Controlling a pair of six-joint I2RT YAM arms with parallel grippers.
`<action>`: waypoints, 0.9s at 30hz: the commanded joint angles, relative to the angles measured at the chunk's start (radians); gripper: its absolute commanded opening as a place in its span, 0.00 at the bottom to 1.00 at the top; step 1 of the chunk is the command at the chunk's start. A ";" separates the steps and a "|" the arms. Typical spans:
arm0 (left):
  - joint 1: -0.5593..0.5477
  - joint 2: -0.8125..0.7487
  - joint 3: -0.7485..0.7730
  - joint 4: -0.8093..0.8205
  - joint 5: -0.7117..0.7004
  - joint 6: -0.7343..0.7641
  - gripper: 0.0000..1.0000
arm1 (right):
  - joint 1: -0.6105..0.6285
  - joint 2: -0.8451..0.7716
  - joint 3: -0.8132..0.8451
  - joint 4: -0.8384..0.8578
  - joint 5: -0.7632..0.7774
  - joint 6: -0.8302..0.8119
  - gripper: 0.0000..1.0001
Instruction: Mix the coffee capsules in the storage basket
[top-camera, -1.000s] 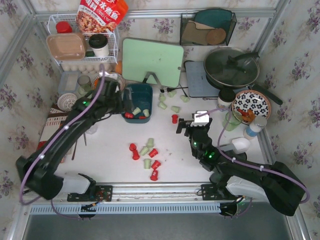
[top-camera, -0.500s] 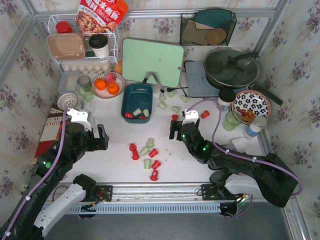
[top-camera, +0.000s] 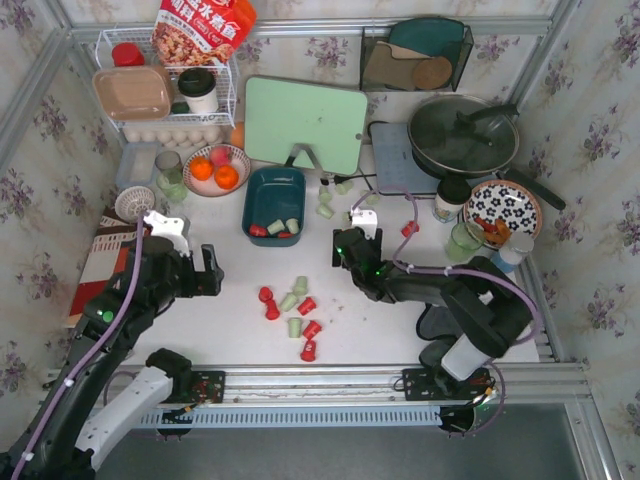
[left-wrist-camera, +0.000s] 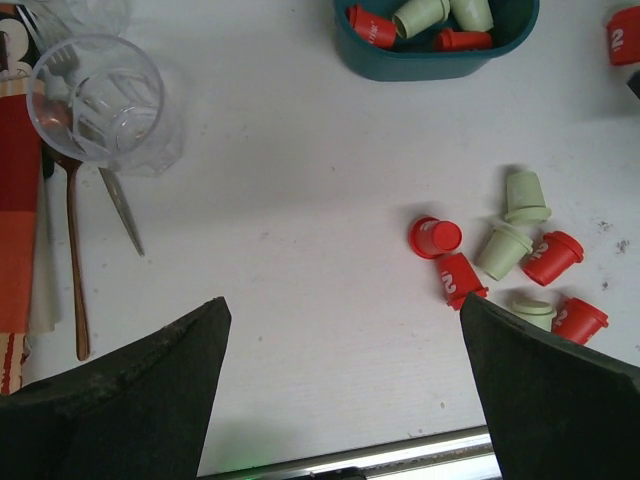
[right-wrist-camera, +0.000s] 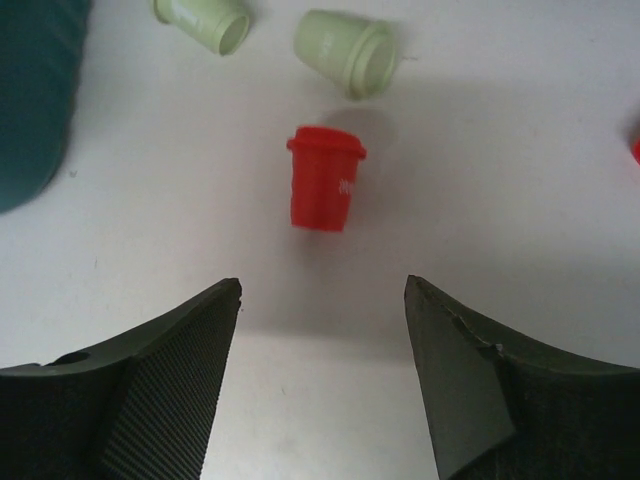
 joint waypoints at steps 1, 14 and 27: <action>0.037 0.021 0.018 -0.009 0.092 0.024 0.99 | -0.025 0.106 0.088 0.038 0.024 0.022 0.73; 0.073 -0.049 -0.006 0.015 0.146 0.020 0.99 | -0.083 0.281 0.220 -0.022 0.034 0.023 0.51; 0.074 -0.061 -0.006 0.011 0.143 0.021 0.99 | -0.074 0.242 0.253 -0.016 -0.018 -0.052 0.19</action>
